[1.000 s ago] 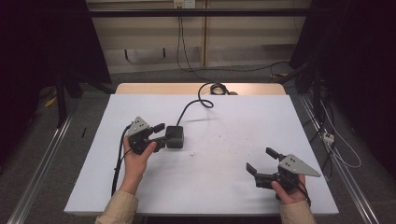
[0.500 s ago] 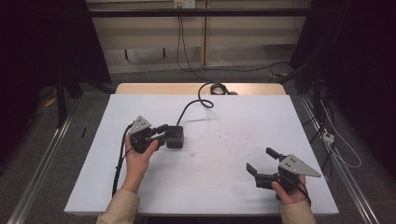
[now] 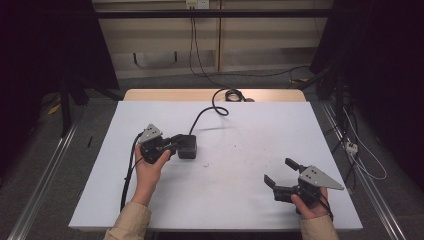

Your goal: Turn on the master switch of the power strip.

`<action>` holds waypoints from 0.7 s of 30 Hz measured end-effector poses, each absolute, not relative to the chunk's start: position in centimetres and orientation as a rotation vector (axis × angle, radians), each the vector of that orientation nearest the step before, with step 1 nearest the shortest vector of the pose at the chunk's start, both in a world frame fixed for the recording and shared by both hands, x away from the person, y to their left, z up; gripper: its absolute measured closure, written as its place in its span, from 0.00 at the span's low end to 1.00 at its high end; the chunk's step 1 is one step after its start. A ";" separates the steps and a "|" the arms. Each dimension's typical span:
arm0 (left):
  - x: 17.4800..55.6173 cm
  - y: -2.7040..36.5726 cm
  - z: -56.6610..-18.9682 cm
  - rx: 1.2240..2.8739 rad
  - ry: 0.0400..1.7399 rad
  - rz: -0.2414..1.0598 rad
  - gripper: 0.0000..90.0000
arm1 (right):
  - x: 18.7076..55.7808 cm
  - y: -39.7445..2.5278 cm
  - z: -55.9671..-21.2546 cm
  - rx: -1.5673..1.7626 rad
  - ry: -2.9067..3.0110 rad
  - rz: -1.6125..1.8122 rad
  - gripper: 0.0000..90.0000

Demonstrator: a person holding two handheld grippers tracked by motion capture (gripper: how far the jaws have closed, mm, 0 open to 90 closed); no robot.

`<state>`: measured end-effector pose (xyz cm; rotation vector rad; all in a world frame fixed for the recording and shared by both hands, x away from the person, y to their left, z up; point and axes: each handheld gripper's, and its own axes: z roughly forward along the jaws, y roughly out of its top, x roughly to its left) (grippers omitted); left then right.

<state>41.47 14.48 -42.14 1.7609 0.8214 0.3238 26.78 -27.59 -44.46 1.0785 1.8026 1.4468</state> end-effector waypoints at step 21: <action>41.7 14.0 -42.1 1.768 0.807 0.304 0.94 | 26.8 -27.6 -44.4 1.075 1.804 1.446 0.06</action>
